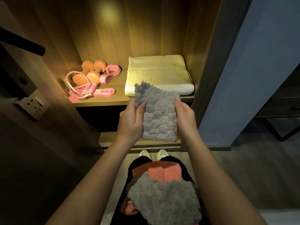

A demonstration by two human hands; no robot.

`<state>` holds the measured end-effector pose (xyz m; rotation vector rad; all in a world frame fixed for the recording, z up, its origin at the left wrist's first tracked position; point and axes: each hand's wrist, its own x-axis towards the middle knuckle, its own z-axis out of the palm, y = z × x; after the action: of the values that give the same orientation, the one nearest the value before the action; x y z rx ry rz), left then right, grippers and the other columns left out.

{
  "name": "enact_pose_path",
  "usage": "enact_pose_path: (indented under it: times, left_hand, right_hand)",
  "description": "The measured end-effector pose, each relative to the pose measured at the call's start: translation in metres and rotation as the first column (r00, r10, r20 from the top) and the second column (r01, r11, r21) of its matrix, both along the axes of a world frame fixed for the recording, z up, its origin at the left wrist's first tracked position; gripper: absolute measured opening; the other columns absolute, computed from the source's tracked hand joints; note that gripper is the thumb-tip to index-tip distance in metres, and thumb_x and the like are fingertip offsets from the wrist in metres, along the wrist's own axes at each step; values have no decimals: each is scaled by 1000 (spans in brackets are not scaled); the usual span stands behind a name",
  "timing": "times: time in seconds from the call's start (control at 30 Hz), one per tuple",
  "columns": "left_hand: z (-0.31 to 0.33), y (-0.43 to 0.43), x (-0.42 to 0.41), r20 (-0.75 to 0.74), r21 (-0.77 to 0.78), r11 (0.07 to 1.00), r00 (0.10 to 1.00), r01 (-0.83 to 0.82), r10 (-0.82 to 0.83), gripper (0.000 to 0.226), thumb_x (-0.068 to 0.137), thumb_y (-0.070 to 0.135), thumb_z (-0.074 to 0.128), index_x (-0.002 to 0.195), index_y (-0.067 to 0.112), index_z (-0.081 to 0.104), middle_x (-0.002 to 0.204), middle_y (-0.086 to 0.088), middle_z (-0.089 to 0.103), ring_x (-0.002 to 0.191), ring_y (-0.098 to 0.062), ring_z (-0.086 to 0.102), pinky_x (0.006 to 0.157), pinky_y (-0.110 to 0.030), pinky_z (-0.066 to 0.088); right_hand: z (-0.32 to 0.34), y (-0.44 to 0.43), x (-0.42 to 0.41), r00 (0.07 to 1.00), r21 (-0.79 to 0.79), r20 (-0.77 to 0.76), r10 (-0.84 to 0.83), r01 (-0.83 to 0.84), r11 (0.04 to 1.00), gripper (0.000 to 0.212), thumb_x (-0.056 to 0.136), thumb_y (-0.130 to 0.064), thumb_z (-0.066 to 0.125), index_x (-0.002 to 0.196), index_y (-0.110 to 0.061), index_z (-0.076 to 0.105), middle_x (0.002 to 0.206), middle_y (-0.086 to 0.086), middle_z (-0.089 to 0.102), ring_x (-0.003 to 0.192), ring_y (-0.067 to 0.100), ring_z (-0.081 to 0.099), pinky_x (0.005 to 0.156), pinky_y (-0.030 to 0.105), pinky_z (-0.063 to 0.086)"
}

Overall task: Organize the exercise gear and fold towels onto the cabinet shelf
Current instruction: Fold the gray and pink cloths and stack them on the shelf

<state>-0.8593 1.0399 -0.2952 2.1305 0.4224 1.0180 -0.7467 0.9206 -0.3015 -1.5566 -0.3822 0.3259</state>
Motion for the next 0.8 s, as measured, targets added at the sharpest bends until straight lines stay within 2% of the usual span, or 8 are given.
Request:
enact_pose_path:
  times: [0.1,0.23,0.4,0.47,0.57,0.63,0.7,0.8]
  left_hand:
    - [-4,0,0,14,-28,999,999,-43,43,21,102,28,44,83,19,43,61,12,41,52,-4,41,47,-19,26]
    - [-14,3,7,-87,-214,971,992,-110,93,25,102,32,45,89,13,55,67,6,52,58,-1,44,52,-20,34]
    - [-5,27,30,-147,-734,677,986,-51,-85,26,99,53,39,87,35,53,64,19,61,56,5,45,51,-15,43]
    - [-4,31,38,-180,-643,761,983,-84,-44,19,97,54,44,94,41,57,74,15,66,65,1,56,62,-23,51]
    - [-6,33,55,-98,-506,842,982,-187,159,31,98,39,51,110,13,65,97,-9,68,89,-19,62,82,-38,50]
    - [-7,39,65,-57,-481,857,981,-188,184,34,99,36,51,108,5,60,97,-21,64,83,-18,59,74,-37,48]
    - [-5,54,75,-21,-500,850,984,-163,176,30,100,36,49,103,7,59,97,-20,64,83,-18,61,73,-40,50]
    - [2,86,95,-24,-477,856,977,-198,212,25,100,37,47,92,16,58,85,0,62,77,-12,58,68,-34,46]
  right_hand:
    - [4,6,-4,960,49,204,-189,183,982,35,103,-31,44,69,-21,41,60,-9,38,49,-2,36,49,16,30]
    - [3,11,-1,936,110,270,-226,203,973,32,103,-22,44,71,-22,40,61,-10,37,50,-2,34,48,14,29]
    - [3,20,20,952,50,290,-96,85,995,30,104,-25,41,74,-21,41,65,-10,38,53,-3,34,51,14,30]
    - [2,27,27,946,13,315,-69,68,998,32,104,-26,41,72,-22,39,63,-9,37,51,-3,34,50,15,29]
    - [1,39,41,928,-52,361,-89,116,992,33,103,-24,42,71,-20,37,62,-7,37,49,-1,33,47,16,28]
    - [4,47,54,957,-120,277,-83,120,985,31,103,-32,43,77,-15,47,68,-2,48,56,-4,41,50,12,31]
    - [5,53,71,998,-97,-35,50,-54,994,39,100,-44,44,94,-11,63,86,2,69,76,4,63,66,16,47]
    - [3,63,87,878,16,-381,289,-306,952,32,96,-46,54,101,-17,67,97,2,75,84,15,73,65,30,59]
